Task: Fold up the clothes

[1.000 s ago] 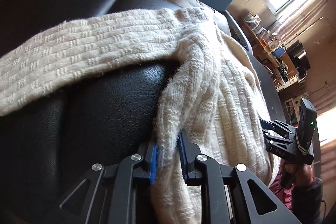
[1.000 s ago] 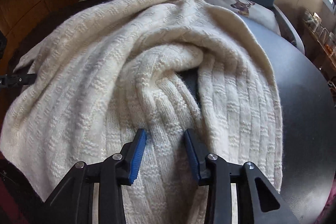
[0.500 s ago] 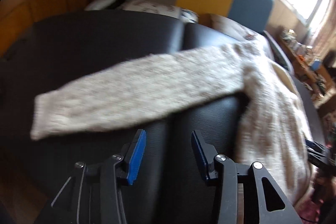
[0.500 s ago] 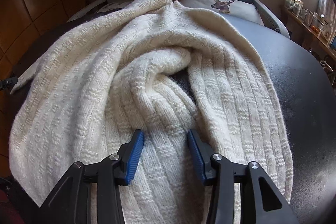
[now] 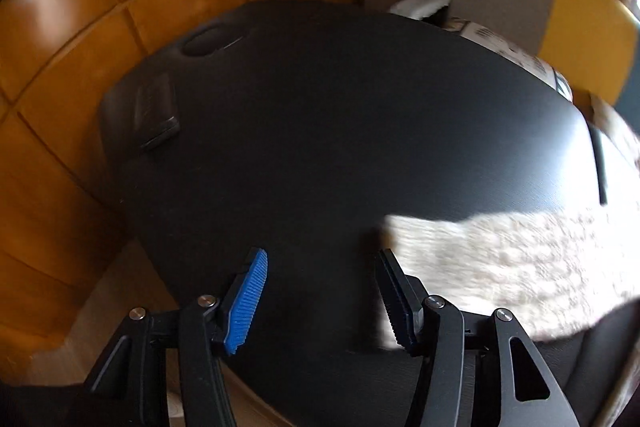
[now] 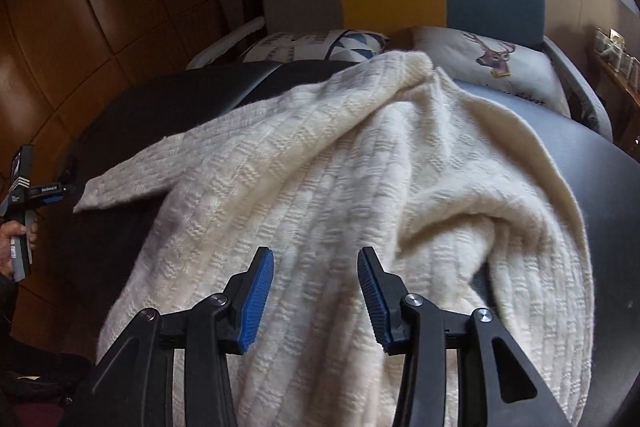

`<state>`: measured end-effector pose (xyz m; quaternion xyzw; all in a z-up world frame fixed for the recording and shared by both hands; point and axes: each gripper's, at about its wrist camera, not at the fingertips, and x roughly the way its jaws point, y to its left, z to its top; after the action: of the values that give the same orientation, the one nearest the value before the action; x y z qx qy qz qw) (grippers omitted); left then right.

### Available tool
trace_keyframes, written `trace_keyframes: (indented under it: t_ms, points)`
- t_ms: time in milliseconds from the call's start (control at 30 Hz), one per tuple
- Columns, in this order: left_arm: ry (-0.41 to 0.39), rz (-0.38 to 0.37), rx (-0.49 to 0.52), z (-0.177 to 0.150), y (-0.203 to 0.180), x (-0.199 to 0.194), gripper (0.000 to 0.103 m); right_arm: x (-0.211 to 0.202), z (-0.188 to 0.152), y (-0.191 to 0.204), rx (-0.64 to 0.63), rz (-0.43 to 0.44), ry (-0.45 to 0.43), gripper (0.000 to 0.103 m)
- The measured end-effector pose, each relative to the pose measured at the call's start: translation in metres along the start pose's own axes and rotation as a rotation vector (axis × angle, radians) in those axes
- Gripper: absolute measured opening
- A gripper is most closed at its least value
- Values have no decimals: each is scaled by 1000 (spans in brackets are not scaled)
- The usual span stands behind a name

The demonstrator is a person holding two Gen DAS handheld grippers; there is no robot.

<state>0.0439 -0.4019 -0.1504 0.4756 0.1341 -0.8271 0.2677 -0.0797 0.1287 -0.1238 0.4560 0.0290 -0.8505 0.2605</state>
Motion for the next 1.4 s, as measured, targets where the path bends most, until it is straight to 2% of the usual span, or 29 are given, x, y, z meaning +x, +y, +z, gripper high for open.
trace_keyframes:
  t_ms: [100,200,367,433,467,500,533,567,600,667,733,800,900,1000,1133,1233,1300,1367,1400]
  points:
    - [18,-51,14,2,8,8,58,21,-4,14,-18,13,43,45]
    - [27,-95,61,0,-4,17,58,35,-8,20,-33,10,78,45]
    - [-19,-50,156,2,-31,26,60,45,-13,21,-29,6,102,45]
    - [-26,-37,158,3,-35,30,61,46,-13,20,-17,11,101,45]
    - [-26,-56,155,3,-36,30,57,48,-13,22,-17,11,100,46]
    - [-22,-86,162,3,-36,31,49,49,-13,23,-20,8,99,47]
    - [-17,-117,171,3,-36,31,27,49,-14,25,-24,6,98,47]
    - [-16,-116,185,4,-38,32,17,49,-14,27,-27,4,99,48]
    - [-24,-86,213,4,-42,32,16,48,-15,28,-29,1,100,48]
    - [-37,-54,239,7,-45,33,8,46,-17,30,-35,-4,103,49]
    - [-42,-30,224,17,-41,37,5,44,-18,32,-40,-10,105,49]
    - [-33,-8,176,33,-33,46,4,42,-19,34,-42,-14,108,49]
    - [-23,75,146,56,-19,66,4,42,-21,35,-40,-19,101,50]
    - [-17,95,123,73,-7,76,4,42,-24,37,-43,-20,88,53]
    - [-24,-21,12,93,14,59,4,43,-26,39,-47,-24,81,56]
    - [-49,-187,-69,96,21,32,4,43,-28,42,-52,-27,74,60]
    - [-39,-337,-70,90,11,16,8,43,-30,44,-56,-30,66,65]
    - [-19,-429,-17,80,-14,4,14,43,-32,46,-61,-32,59,68]
    - [3,-469,12,75,-30,3,14,43,-33,47,-64,-34,56,68]
